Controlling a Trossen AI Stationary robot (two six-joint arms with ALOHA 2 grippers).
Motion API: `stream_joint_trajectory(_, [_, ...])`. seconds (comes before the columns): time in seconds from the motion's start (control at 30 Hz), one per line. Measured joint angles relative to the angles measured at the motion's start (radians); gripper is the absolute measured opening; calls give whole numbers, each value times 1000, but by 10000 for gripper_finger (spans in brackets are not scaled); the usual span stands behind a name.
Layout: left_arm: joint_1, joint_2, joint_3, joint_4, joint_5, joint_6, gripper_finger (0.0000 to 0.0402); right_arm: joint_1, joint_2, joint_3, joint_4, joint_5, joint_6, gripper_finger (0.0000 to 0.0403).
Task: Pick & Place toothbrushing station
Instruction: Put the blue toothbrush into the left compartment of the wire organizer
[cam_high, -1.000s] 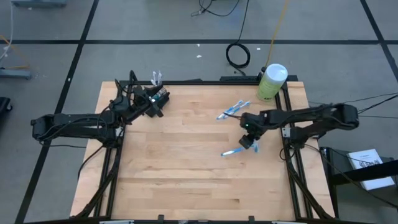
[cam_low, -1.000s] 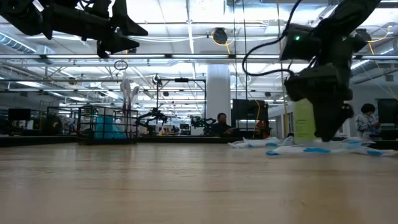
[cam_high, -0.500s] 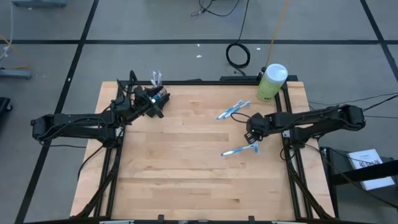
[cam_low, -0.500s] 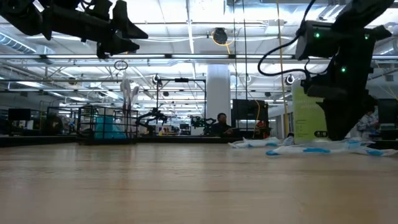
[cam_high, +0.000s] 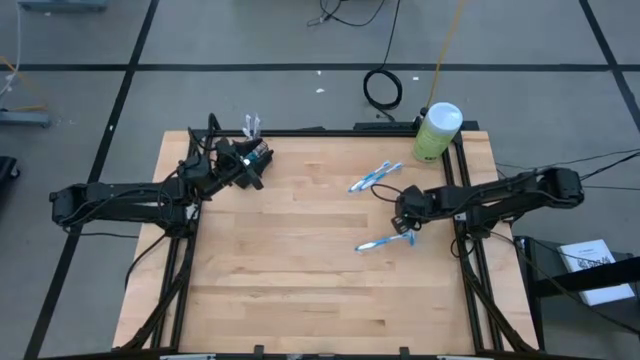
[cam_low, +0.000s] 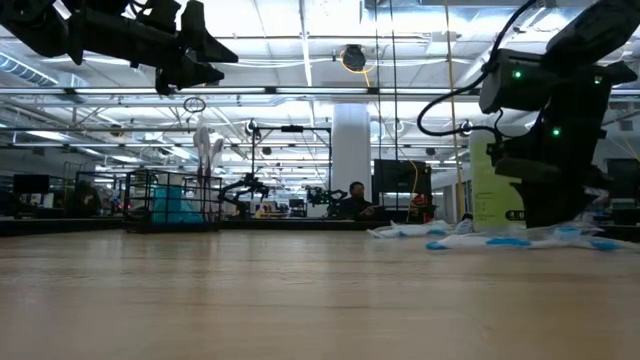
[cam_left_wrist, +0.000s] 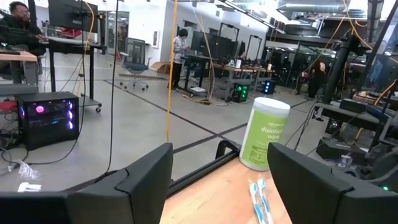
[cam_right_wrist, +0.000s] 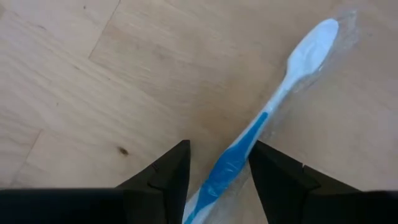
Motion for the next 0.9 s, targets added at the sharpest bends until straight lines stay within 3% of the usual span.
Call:
stream_joint_trajectory(0.4, [0, 0, 0, 1, 0, 1, 271, -3, -17, -6, 364, 19, -287, 17])
stream_joint_trajectory(0.67, [0, 0, 0, 1, 4, -47, 271, -3, -17, -6, 854, -20, -593, 37])
stream_joint_trajectory(0.9, [-12, 47, 0, 29, 152, -73, 271, -2, -18, -4, 1277, -156, -844, 12])
